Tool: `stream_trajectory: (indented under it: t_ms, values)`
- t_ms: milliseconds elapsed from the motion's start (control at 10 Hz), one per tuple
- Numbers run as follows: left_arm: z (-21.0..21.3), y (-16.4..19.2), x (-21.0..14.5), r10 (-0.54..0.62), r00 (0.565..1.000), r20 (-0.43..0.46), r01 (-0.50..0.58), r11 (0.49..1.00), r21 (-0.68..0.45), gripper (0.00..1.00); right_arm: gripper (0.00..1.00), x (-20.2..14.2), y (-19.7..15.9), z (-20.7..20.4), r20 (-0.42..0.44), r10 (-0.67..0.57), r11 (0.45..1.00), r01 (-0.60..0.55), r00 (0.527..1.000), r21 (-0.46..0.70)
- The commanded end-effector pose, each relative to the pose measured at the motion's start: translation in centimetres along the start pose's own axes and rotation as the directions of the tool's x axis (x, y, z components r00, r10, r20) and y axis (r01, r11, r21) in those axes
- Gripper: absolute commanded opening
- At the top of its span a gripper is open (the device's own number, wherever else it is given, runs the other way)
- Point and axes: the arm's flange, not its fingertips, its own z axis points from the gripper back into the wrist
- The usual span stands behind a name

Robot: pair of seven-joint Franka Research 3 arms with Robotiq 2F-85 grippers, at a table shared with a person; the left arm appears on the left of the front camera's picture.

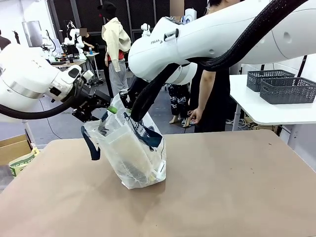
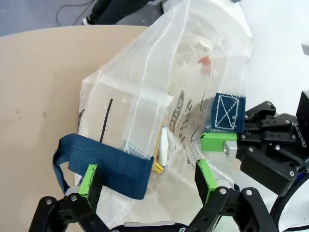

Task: Transfer purchased items from the store into the shopping bag.
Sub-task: Move the Reusable shopping bag to the right side of the table.

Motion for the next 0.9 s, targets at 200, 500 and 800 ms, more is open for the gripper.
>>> stream_trajectory:
  t_ms: [200, 500, 800]
  values:
    - [-0.7, -0.2, 1.3, 0.153, 0.980, 0.131, -0.141, 0.985, -0.099, 1.00, 0.00, -0.1, 0.4, 0.0, -0.005, 0.050, 0.999, -0.051, 0.999, -0.007]
    - [-1.1, -1.1, 2.0, 0.134, 0.977, 0.168, -0.108, 0.982, -0.158, 1.00, 0.00, 0.0, 0.5, -0.5, 0.006, 0.080, 0.997, -0.080, 0.997, -0.001]
    - [-1.8, -1.5, 2.7, 0.123, 0.980, 0.155, -0.095, 0.980, -0.174, 1.00, 0.00, 0.1, 0.6, -0.9, 0.011, 0.123, 0.992, -0.123, 0.992, 0.008]
